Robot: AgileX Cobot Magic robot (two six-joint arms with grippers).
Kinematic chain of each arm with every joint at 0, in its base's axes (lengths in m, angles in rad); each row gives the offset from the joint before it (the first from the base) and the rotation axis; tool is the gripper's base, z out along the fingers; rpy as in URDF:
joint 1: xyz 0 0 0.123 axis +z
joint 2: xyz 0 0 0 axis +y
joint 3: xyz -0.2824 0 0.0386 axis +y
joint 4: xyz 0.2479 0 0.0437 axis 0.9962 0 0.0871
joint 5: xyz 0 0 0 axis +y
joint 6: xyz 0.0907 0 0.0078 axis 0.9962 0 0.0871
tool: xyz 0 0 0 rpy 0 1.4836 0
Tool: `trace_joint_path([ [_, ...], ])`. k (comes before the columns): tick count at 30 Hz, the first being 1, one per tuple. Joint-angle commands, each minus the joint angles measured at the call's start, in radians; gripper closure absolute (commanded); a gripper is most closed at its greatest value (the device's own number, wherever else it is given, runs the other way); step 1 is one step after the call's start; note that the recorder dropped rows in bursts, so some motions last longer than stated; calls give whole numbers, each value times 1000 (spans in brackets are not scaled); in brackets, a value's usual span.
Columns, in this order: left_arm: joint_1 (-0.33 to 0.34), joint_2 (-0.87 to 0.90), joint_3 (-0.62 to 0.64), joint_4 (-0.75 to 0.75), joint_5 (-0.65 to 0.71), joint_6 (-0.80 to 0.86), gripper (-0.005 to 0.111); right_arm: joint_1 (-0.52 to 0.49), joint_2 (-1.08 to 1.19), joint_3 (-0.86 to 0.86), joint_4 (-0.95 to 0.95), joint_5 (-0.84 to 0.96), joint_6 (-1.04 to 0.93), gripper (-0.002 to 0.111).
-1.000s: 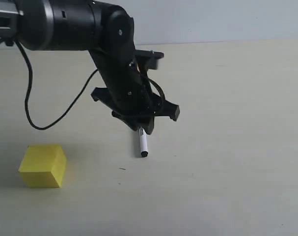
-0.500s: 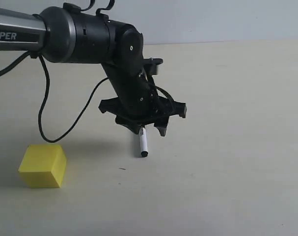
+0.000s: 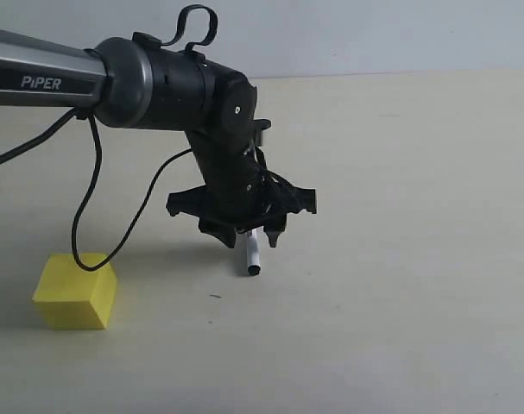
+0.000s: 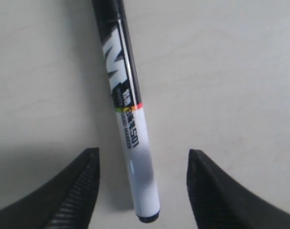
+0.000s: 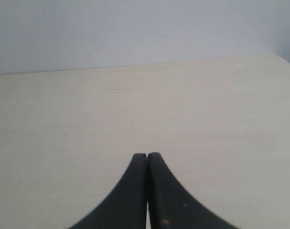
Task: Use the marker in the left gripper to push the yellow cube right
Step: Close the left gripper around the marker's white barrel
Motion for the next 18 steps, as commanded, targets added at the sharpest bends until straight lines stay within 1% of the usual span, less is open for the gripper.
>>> trace_joint_path([
  [1,-3,1,-6,11,-6,-23,53,-2,-5,4,-3,-4,-5,108],
  [11,-3,15,-6,15,19,-53,53,-2,-5,4,-3,-4,-5,108],
  [13,-3,15,-6,23,20,-53,57,-2,-5,4,-3,-4,-5,108],
  [14,-3,15,-6,23,27,-53,63,-2,-5,4,-3,-4,-5,108],
  [15,-3,15,-6,23,27,-49,67,-2,-5,4,-3,-4,-5,108],
  [18,-5,16,-6,25,44,-43,67,-2,-5,4,-3,-4,-5,108],
])
